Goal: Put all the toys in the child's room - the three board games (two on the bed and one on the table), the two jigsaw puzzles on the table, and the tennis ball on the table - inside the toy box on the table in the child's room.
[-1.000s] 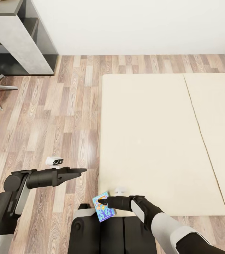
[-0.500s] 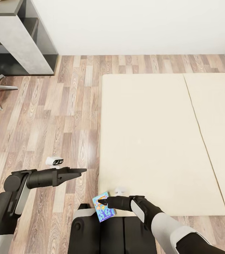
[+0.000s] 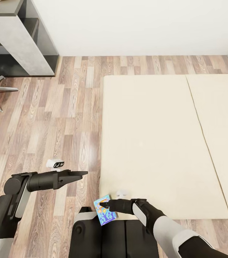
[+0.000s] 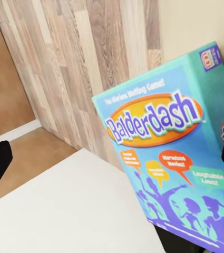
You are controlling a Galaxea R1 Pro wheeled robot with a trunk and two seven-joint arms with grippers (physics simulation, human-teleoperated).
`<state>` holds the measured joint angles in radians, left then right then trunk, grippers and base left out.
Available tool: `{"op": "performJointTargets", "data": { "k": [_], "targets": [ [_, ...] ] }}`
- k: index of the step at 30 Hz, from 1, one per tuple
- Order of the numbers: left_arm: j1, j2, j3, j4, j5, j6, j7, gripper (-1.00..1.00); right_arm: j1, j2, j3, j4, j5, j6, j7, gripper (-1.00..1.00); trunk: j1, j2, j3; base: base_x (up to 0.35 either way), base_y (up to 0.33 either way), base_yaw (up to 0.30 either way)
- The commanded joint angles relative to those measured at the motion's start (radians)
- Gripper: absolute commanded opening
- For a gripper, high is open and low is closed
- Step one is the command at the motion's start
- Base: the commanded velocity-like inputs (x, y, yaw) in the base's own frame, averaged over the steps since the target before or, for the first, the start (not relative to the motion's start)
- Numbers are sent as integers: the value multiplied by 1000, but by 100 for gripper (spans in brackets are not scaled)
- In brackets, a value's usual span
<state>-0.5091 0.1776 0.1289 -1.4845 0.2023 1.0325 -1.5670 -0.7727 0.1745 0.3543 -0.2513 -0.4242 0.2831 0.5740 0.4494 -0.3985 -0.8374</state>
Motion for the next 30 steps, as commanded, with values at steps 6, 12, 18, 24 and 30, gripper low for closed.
{"op": "performJointTargets", "data": {
  "k": [6,12,18,24,30],
  "targets": [
    [0,0,0,0,0,11,-4,100,0,0,2,3,-5,-23,0,100,1,-1,-1,0,0,0],
    [0,0,0,0,0,11,-4,100,0,0,2,6,-5,-45,0,100,1,-1,-1,0,0,0],
    [0,0,0,0,0,11,-4,100,0,0,2,7,-5,-52,0,100,1,-1,-1,0,0,0],
    [0,0,0,0,0,11,-4,100,0,0,3,8,-4,-54,0,100,1,-1,-1,0,0,0],
    [0,0,0,0,0,11,-4,100,0,0,3,9,-4,-54,0,100,1,-1,-1,0,0,0]
  ]
}}
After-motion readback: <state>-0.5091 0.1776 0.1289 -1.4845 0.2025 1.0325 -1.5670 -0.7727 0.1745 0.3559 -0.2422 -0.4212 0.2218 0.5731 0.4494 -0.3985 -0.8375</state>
